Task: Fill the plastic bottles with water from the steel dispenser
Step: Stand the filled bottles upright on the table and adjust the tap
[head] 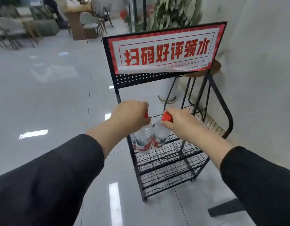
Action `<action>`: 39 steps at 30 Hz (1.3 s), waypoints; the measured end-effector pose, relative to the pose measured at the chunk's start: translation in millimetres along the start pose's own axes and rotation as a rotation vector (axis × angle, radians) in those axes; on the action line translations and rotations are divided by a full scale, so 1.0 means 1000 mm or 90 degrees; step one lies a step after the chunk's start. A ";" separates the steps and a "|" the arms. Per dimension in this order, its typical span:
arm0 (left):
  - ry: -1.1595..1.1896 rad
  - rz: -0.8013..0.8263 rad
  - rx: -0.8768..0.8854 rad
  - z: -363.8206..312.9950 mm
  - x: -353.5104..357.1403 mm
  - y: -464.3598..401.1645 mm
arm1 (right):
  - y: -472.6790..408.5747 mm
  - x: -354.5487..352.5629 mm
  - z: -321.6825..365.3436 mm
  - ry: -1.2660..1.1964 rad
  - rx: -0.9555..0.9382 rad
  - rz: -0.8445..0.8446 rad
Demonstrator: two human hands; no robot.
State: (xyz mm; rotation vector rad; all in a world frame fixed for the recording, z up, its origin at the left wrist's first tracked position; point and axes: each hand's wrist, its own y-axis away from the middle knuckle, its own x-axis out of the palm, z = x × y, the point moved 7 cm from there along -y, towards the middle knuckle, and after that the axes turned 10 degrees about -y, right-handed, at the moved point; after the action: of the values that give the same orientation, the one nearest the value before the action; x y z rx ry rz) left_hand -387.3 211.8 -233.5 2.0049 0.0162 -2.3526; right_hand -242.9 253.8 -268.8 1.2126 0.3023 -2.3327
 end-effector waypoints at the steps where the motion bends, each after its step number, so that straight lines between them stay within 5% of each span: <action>1: -0.032 0.005 0.007 -0.004 0.012 -0.007 | -0.010 0.012 -0.007 0.006 -0.006 0.018; 19: -0.244 0.159 0.080 -0.013 0.140 -0.057 | -0.071 0.115 -0.056 0.025 -0.041 0.150; 39: -0.247 0.197 0.113 -0.007 0.150 -0.059 | -0.078 0.124 -0.054 0.017 -0.055 0.142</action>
State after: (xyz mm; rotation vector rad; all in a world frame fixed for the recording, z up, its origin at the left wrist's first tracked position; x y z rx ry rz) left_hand -407.2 266.3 -384.4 1.4411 -0.4947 -2.5522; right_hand -305.0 302.5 -403.8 1.1733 0.2604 -2.0919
